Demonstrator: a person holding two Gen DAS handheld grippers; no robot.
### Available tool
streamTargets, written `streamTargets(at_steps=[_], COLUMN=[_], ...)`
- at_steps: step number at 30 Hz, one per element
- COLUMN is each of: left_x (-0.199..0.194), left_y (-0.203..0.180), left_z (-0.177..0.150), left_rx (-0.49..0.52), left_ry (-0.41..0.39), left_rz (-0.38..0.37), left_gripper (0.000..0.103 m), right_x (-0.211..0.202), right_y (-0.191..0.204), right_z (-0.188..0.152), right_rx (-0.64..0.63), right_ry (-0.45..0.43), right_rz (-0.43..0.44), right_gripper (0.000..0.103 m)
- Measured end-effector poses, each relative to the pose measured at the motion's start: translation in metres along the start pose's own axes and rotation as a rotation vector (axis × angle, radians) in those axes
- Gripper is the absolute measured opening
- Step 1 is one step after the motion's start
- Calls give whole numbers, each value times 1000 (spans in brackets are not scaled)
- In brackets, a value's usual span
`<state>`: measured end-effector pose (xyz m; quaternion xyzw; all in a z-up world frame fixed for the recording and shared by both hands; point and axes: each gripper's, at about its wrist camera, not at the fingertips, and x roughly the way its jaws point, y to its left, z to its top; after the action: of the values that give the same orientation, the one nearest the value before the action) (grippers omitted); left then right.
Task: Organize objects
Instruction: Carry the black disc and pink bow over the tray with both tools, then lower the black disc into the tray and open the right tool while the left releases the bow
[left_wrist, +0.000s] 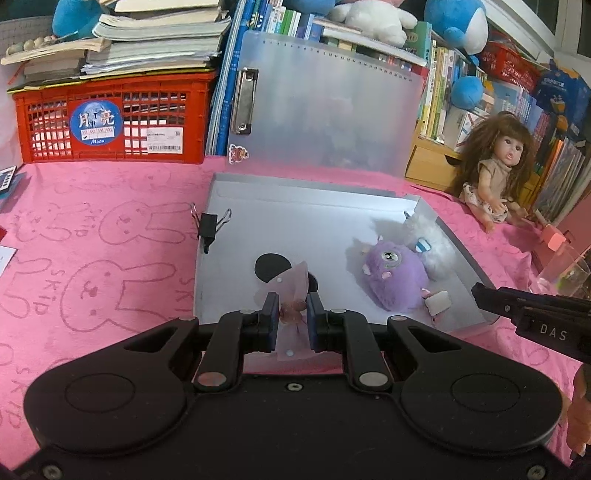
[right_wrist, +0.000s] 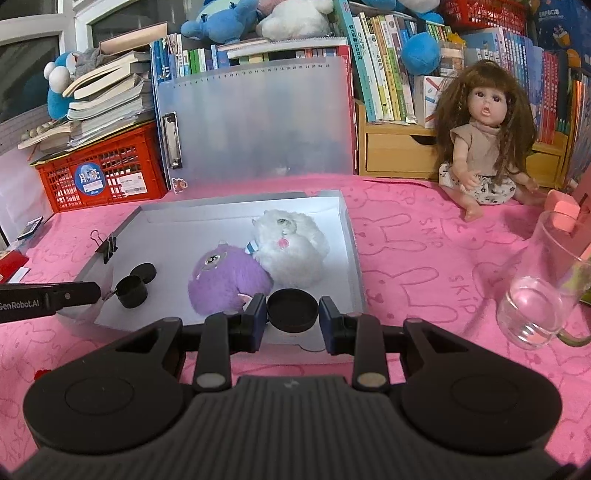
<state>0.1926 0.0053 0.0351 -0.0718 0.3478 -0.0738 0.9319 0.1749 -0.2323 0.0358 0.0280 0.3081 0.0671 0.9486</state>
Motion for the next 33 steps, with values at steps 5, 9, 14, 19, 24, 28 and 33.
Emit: streamTargets(at_steps=[5, 9, 14, 19, 24, 28, 33], left_x=[13, 23, 32, 43, 56, 66, 78], left_y=[2, 4, 3, 3, 5, 4, 5], left_z=[3, 5, 9, 18, 28, 35, 45], left_rx=[-2, -13, -5, -2, -2, 14, 9], left_ry=[37, 62, 62, 56, 53, 53, 51], left_rz=[-3, -3, 8, 27, 43, 51, 61], left_gripper=[14, 9, 9, 9, 9, 9, 9], right_x=[10, 21, 35, 43, 54, 63, 74], right_y=[2, 1, -6, -9, -10, -11, -13], right_z=[2, 5, 8, 15, 23, 30, 39], right_rx=[1, 18, 85, 106, 113, 121, 137], right_ry=[25, 55, 90, 94, 106, 115, 129], right_rz=[4, 13, 35, 49, 58, 64, 66], right_gripper=[36, 36, 36, 36, 36, 36, 36])
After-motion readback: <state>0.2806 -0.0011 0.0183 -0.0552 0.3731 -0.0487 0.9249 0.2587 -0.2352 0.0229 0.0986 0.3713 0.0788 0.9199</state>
